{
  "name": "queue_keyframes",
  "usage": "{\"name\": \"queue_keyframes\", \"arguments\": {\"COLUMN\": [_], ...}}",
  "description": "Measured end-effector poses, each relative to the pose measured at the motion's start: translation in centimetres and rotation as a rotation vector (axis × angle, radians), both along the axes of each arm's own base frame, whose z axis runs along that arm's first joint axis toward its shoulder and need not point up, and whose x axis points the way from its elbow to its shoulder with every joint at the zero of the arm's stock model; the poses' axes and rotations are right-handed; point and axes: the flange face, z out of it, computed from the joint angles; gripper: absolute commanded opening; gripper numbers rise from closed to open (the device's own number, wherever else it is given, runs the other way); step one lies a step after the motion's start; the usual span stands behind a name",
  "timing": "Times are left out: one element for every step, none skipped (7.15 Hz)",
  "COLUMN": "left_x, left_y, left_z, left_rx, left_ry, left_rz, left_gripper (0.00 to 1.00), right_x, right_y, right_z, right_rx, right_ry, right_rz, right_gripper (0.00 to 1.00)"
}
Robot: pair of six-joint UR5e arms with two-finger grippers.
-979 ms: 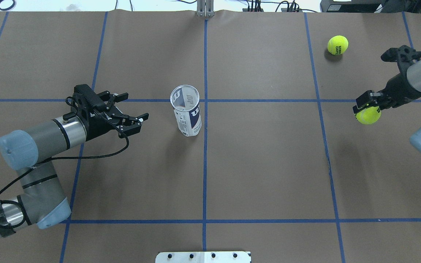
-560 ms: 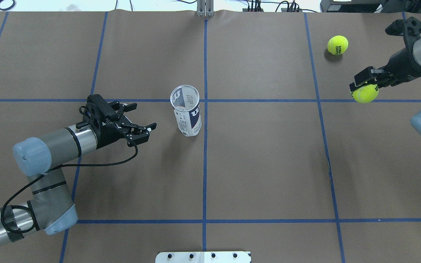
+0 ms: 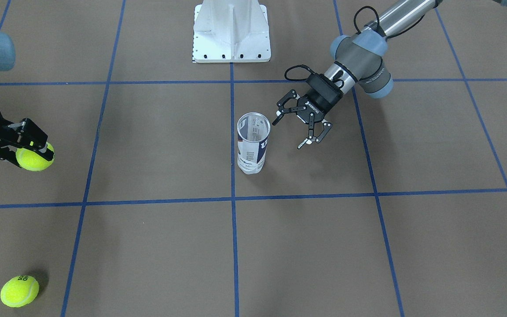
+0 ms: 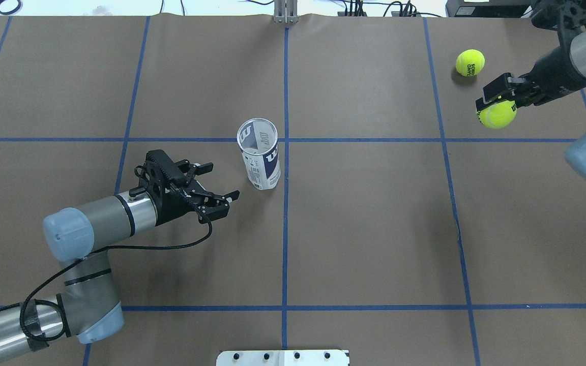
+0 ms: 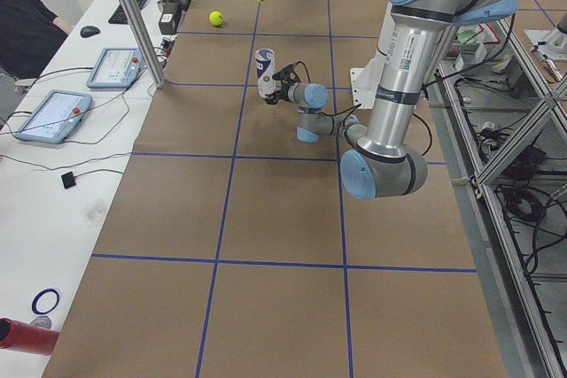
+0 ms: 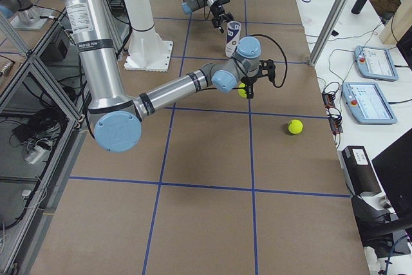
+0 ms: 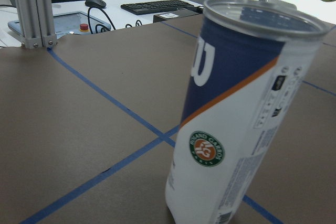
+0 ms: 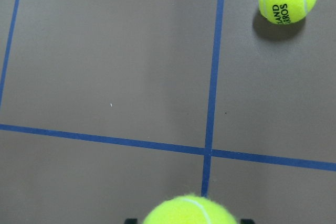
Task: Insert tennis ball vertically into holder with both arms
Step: 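Lift the ball with the right gripper while the left gripper grasps the can's side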
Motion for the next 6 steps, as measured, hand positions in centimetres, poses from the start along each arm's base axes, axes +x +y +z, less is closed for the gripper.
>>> {"name": "queue_keyframes", "arguments": {"left_x": [0.9,1.6,2.5,3.1,3.7,4.2], "left_y": [0.3,0.4,0.2,-0.1,-0.3,-0.6], "left_z": [-0.7,-1.2,-1.5,-1.4,-1.2,-0.8], "left_rx": [0.006,0.01,0.01,0.006,0.001,-0.003], "left_ry": [0.006,0.01,0.009,0.003,-0.006,-0.016], "left_rz": [0.004,0.005,0.004,-0.001,-0.013,-0.027], "left_gripper": [0.99,0.99,0.99,0.99,0.99,0.99], "right_x": [0.0,0.0,0.0,-0.1,-0.3,-0.4], "right_y": [0.0,0.1,0.2,0.1,-0.1,-0.2], "right_z": [-0.3,-0.5,-0.8,-1.3,-2.2,-2.8], "right_rx": [0.003,0.007,0.0,-0.014,-0.021,-0.027], "right_ry": [-0.004,-0.006,-0.011,-0.021,-0.034,-0.043], "right_rz": [0.0,-0.001,0.004,0.015,0.021,0.025], "right_gripper": [0.0,0.0,0.0,0.0,0.0,0.0]}}
